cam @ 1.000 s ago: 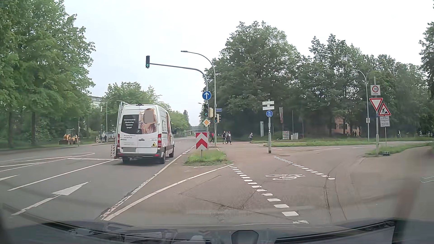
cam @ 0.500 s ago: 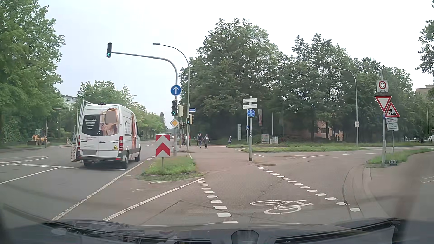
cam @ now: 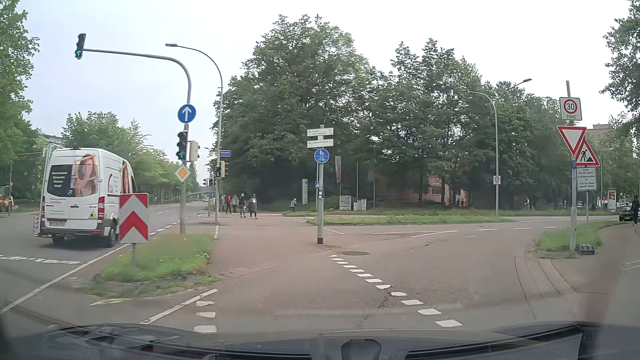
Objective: Follow the waypoints while adhering to traffic rules and regulations
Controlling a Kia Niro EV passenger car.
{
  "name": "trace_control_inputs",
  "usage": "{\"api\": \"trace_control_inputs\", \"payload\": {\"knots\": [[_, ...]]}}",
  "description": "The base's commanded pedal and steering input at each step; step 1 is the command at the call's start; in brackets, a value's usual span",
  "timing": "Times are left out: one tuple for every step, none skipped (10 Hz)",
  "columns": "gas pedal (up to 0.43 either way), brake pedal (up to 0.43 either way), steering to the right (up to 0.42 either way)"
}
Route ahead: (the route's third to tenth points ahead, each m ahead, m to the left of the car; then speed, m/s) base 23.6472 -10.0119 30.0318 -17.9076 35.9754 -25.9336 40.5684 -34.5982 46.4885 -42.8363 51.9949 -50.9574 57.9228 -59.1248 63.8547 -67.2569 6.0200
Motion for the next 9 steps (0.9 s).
{"api": "trace_control_inputs", "payload": {"knots": [[0.028,0.0,0.175],[0.047,0.0,0.181],[0.047,0.0,0.185],[0.059,0.0,0.186],[0.059,0.0,0.186],[0.067,0.0,0.186],[0.067,0.0,0.186],[0.067,0.0,0.185],[0.079,0.0,0.184]]}}
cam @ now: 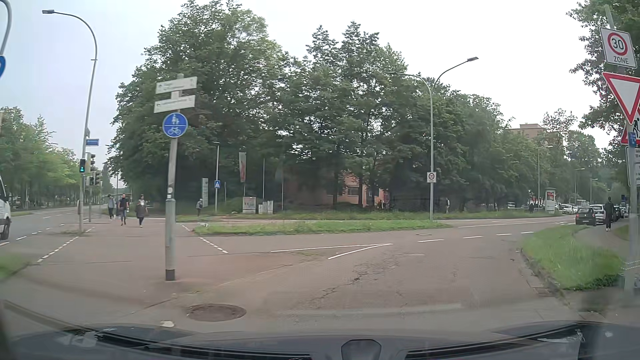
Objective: Follow the waypoints while adhering to traffic rules and regulations
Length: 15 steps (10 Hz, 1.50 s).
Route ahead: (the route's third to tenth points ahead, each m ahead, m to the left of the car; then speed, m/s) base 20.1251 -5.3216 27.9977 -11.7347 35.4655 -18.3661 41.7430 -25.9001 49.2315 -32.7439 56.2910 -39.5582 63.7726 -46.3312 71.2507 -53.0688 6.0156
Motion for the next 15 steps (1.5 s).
{"api": "trace_control_inputs", "payload": {"knots": [[0.079,0.0,0.183],[0.079,0.0,0.182],[0.079,0.0,0.182],[0.079,0.0,0.181],[0.079,0.0,0.18],[0.087,0.0,0.179],[0.087,0.0,0.178],[0.087,0.0,0.177],[0.098,0.0,0.175],[0.098,0.0,0.175],[0.11,0.0,0.173],[0.11,0.0,0.171],[0.11,0.0,0.169],[0.118,0.0,0.169],[0.118,0.0,0.169]]}}
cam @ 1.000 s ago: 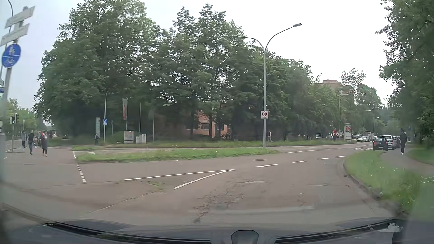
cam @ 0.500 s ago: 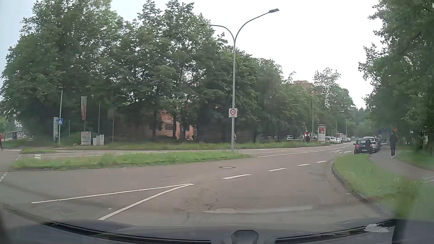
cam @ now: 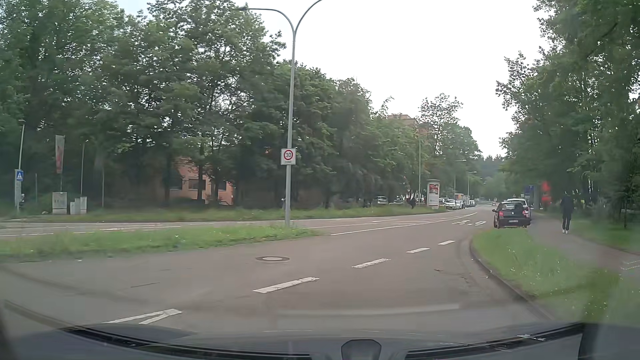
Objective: Follow the waypoints while adhering to traffic rules and regulations
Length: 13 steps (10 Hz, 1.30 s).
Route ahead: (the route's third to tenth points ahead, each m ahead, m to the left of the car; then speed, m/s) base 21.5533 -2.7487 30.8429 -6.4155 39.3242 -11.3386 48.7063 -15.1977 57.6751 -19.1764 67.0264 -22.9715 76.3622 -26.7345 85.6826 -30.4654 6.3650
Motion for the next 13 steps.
{"api": "trace_control_inputs", "payload": {"knots": [[0.118,0.0,0.169],[0.118,0.0,0.169],[0.118,0.0,0.169],[0.118,0.0,0.169],[0.118,0.0,0.165],[0.118,0.0,0.149],[0.118,0.0,0.129],[0.118,0.0,0.115],[0.118,0.0,0.1],[0.118,0.0,0.093],[0.118,0.0,0.085],[0.13,0.0,0.078],[0.13,0.0,0.07]]}}
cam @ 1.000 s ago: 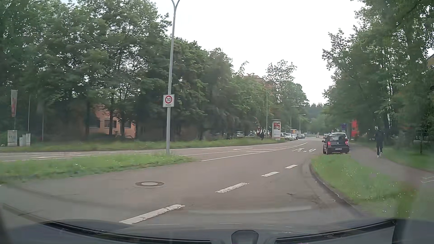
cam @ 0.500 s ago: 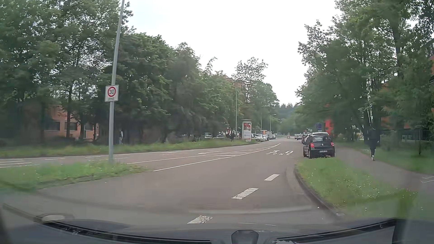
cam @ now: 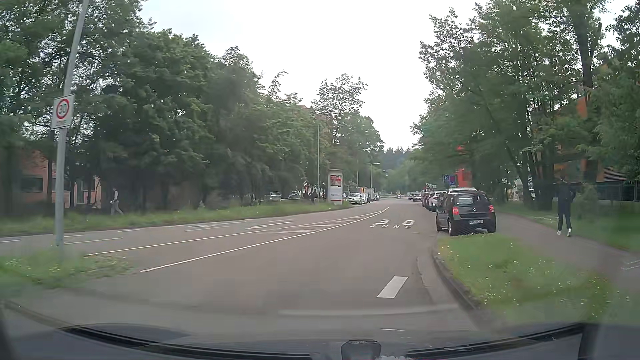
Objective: Follow the waypoints while adhering to traffic rules and regulations
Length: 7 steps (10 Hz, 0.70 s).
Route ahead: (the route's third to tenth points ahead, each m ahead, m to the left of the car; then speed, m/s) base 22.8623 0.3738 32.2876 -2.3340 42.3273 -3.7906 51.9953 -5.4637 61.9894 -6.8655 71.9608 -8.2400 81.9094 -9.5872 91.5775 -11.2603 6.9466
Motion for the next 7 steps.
{"api": "trace_control_inputs", "payload": {"knots": [[0.138,0.0,0.063],[0.138,0.0,0.06],[0.138,0.0,0.06],[0.138,0.0,0.06],[0.138,0.0,0.06],[0.15,0.0,0.06],[0.15,0.0,0.06]]}}
